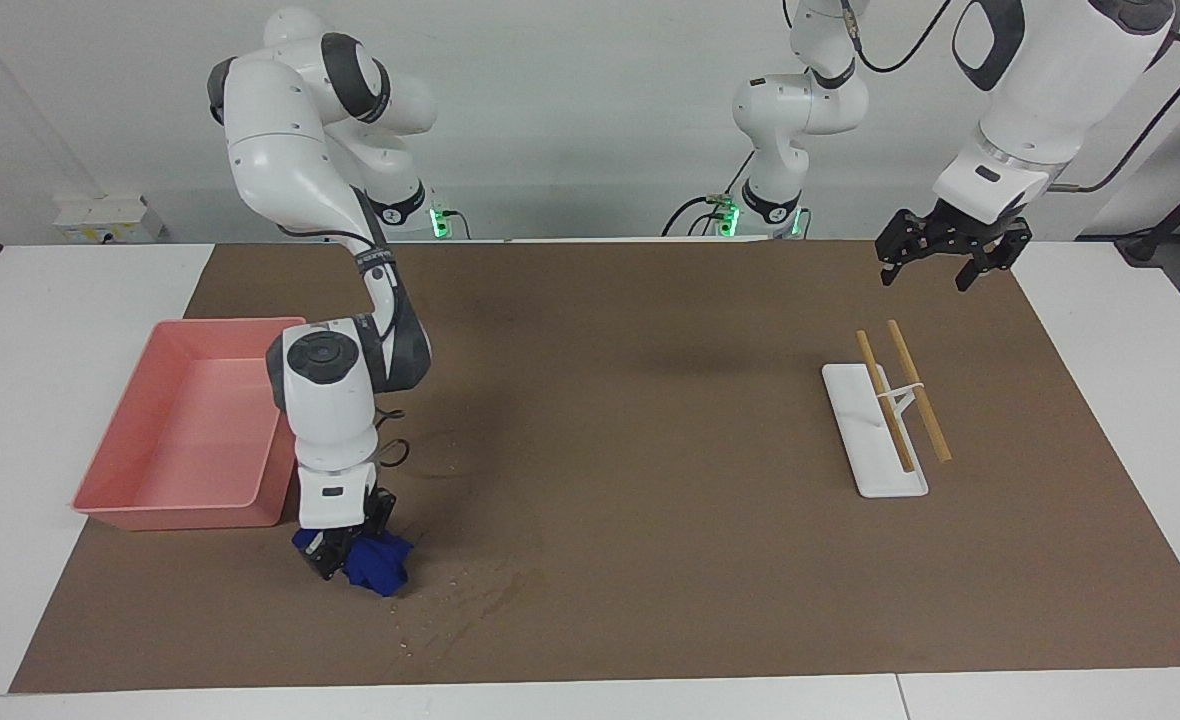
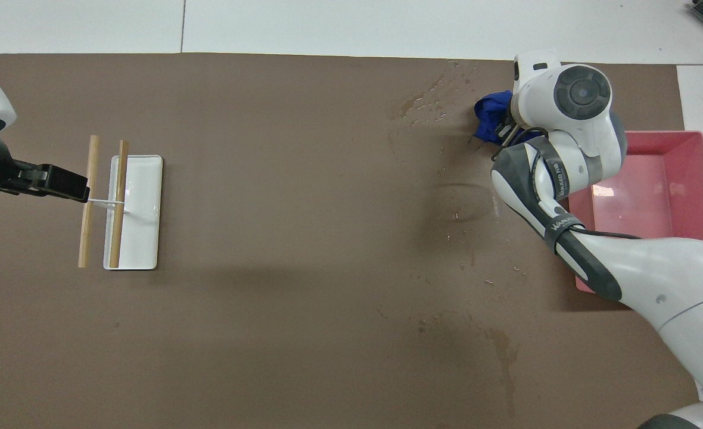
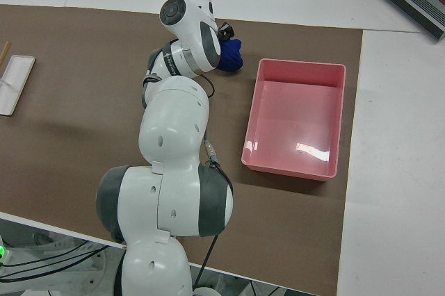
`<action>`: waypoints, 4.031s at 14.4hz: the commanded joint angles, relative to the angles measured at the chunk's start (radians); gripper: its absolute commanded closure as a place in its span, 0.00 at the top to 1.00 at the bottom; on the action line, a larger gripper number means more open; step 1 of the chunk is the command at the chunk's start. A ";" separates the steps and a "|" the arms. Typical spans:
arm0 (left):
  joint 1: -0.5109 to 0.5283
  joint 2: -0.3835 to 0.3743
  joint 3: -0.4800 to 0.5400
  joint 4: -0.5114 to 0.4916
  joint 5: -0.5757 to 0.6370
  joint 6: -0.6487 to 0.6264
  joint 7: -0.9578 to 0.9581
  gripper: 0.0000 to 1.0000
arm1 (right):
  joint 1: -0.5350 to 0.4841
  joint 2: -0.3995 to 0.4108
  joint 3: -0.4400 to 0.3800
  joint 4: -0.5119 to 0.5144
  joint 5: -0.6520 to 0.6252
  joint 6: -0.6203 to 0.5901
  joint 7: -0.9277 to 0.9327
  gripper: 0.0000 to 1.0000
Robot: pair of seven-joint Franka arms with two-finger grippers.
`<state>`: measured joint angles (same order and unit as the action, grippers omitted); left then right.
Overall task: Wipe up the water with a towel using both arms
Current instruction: 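Carry the cloth toward the pink bin while the left gripper withdraws, then lower the cloth into the pink bin with the right gripper, then release the cloth and raise the right gripper above the bin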
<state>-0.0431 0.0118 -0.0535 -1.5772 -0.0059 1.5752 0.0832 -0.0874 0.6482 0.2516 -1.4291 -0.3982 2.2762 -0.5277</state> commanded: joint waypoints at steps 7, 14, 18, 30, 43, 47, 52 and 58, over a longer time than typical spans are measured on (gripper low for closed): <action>0.014 -0.027 -0.005 -0.033 -0.016 0.012 0.007 1.00 | -0.075 -0.355 0.008 -0.007 0.214 -0.602 -0.136 0.00; 0.012 -0.027 -0.005 -0.033 -0.014 0.014 0.007 1.00 | -0.273 -0.404 0.006 -0.025 0.210 -0.679 -0.386 0.00; 0.014 -0.027 -0.005 -0.033 -0.016 0.014 0.006 1.00 | -0.302 -0.472 0.005 -0.176 0.202 -0.609 -0.400 0.00; 0.014 -0.027 -0.005 -0.033 -0.014 0.014 0.006 1.00 | -0.355 -0.579 0.011 -0.414 0.272 -0.418 -0.414 1.00; 0.014 -0.027 -0.005 -0.033 -0.014 0.014 0.006 1.00 | -0.153 -0.733 0.009 -0.094 0.509 -1.035 0.437 1.00; 0.014 -0.027 -0.005 -0.033 -0.016 0.012 0.006 1.00 | -0.065 -0.800 -0.012 -0.229 0.521 -0.902 0.536 1.00; 0.014 -0.027 -0.005 -0.033 -0.016 0.012 0.007 1.00 | 0.111 -0.757 -0.153 -0.195 0.499 -0.883 0.555 1.00; 0.014 -0.027 -0.005 -0.033 -0.014 0.012 0.006 1.00 | 0.129 -0.727 -0.172 -0.183 0.480 -0.862 0.551 1.00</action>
<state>-0.0431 0.0118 -0.0535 -1.5773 -0.0059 1.5752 0.0832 0.0347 -0.0967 0.0952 -1.6168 0.0923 1.3973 0.0193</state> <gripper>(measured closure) 0.000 0.000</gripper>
